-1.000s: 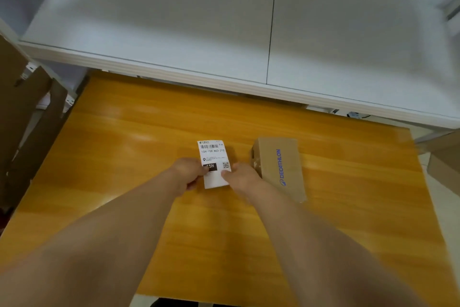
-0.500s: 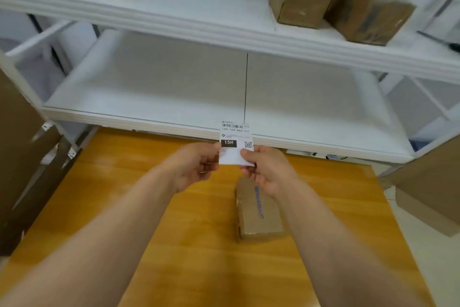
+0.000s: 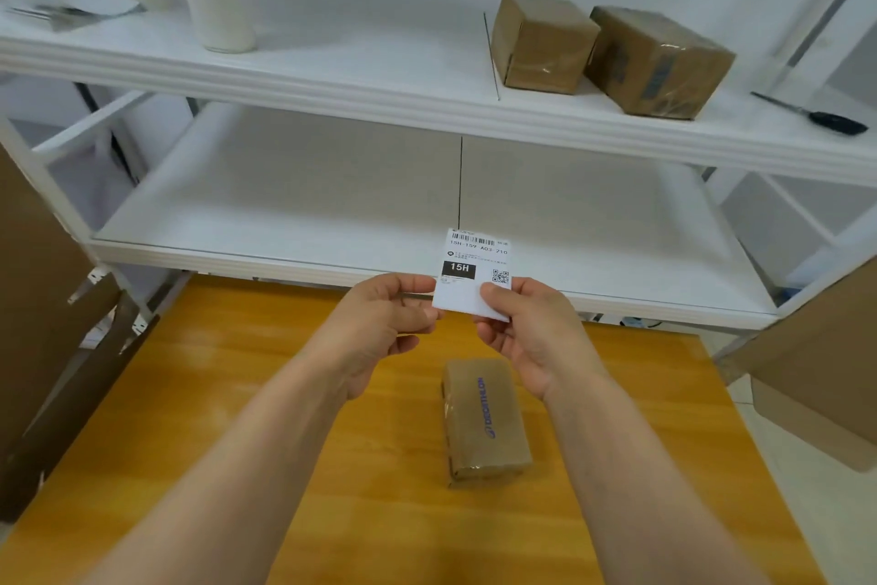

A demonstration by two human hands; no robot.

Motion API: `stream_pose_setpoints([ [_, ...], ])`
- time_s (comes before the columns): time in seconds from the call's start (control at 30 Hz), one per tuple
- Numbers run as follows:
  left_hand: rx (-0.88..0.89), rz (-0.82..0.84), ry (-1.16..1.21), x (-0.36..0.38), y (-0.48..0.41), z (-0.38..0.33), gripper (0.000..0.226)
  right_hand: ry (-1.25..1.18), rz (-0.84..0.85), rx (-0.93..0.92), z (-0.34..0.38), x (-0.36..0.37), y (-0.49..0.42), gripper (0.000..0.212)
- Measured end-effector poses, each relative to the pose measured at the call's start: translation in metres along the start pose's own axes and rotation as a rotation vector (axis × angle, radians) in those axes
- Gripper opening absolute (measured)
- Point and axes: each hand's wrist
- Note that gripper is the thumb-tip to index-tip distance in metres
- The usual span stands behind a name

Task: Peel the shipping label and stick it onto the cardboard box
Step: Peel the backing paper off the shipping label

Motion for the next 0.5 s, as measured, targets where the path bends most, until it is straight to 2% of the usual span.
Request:
stream_pose_setpoints([
  [0.37,-0.007,-0.032,0.073,-0.0042,0.0014,0.0020,0.033,0.013,0.023,-0.003,-0.0028,0.0065,-0.0016,0.010],
  [0.5,0.000,-0.047,0.087,-0.0057,0.0010,0.0024,0.035,0.012,0.018,0.005,-0.0052,0.0080,-0.0042,0.017],
])
Point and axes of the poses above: each hand's wrist, its own y-axis away from the middle knuckle, its own x-axis out of the palm, z = x × y, and after that the axes turned 13 degrees about -z, right-handed
